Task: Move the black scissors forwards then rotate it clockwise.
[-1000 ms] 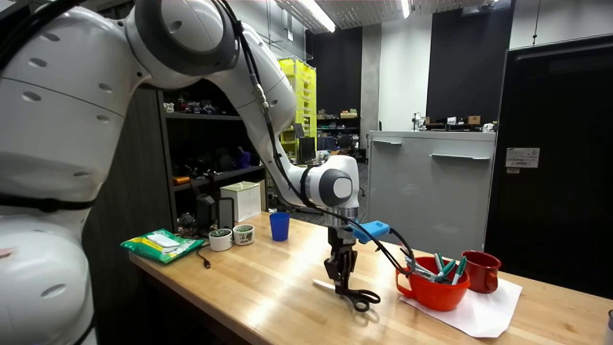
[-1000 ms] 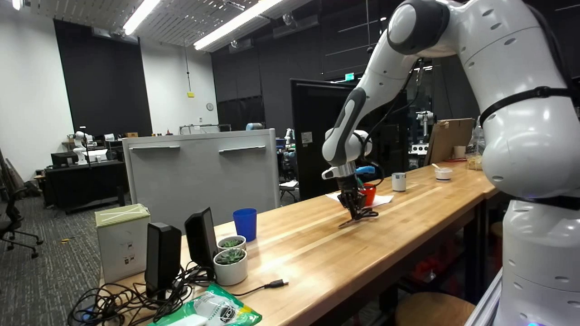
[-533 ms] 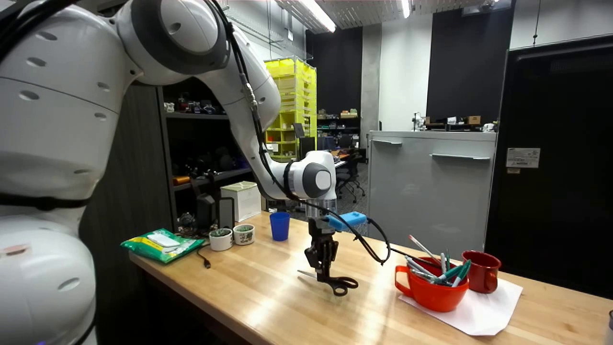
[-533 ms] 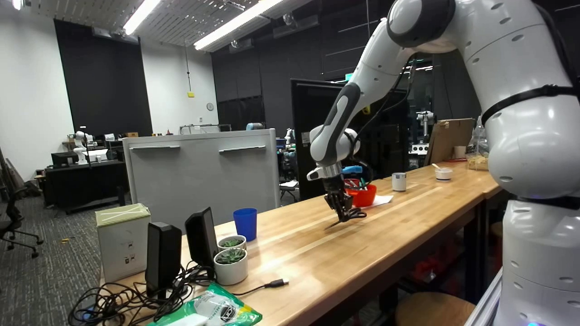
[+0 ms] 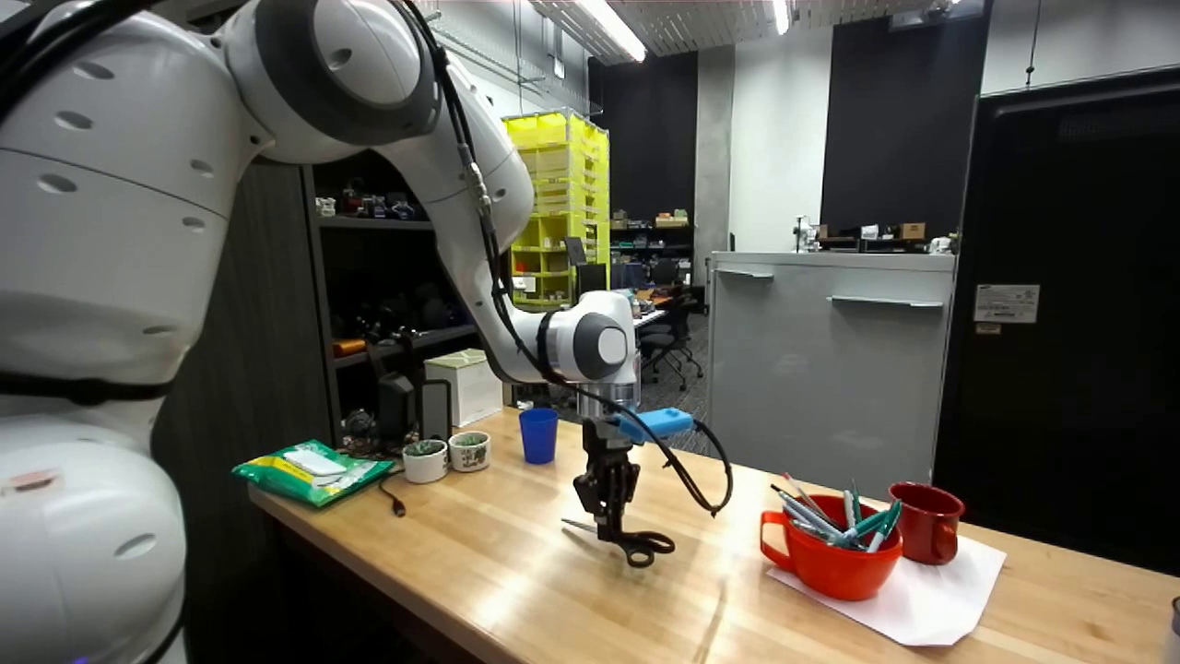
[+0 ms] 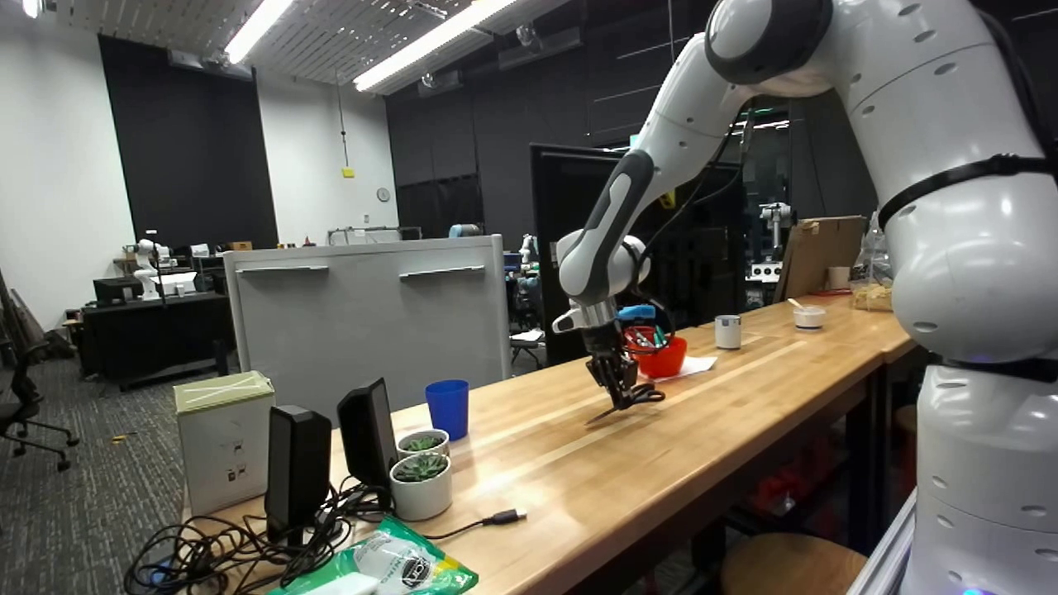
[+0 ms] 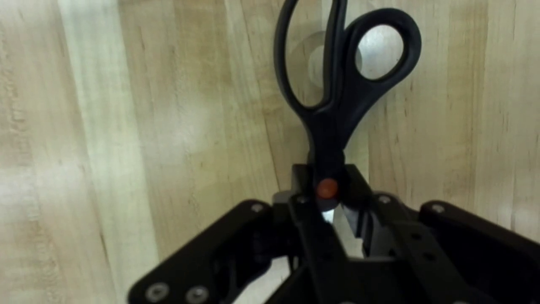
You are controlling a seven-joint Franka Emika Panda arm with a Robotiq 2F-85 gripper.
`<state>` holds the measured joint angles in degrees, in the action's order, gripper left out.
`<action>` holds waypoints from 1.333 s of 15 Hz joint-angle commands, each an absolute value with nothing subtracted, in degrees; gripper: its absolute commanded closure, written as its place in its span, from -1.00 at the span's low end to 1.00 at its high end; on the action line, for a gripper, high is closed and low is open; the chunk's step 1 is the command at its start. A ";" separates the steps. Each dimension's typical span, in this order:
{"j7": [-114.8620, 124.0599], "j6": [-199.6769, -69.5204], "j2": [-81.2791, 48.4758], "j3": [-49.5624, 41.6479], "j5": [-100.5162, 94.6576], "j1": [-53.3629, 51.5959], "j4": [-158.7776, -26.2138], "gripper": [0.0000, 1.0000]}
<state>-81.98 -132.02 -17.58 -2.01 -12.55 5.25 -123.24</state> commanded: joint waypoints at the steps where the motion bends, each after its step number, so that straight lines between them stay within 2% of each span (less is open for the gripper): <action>1: -80.35 -131.14 -15.87 -1.37 -12.59 5.25 -124.53 0.89; 20: -77.36 -131.29 -14.83 -1.98 -11.96 7.25 -129.13 0.89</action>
<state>-78.05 -131.70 -16.77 -2.09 -12.08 7.18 -126.85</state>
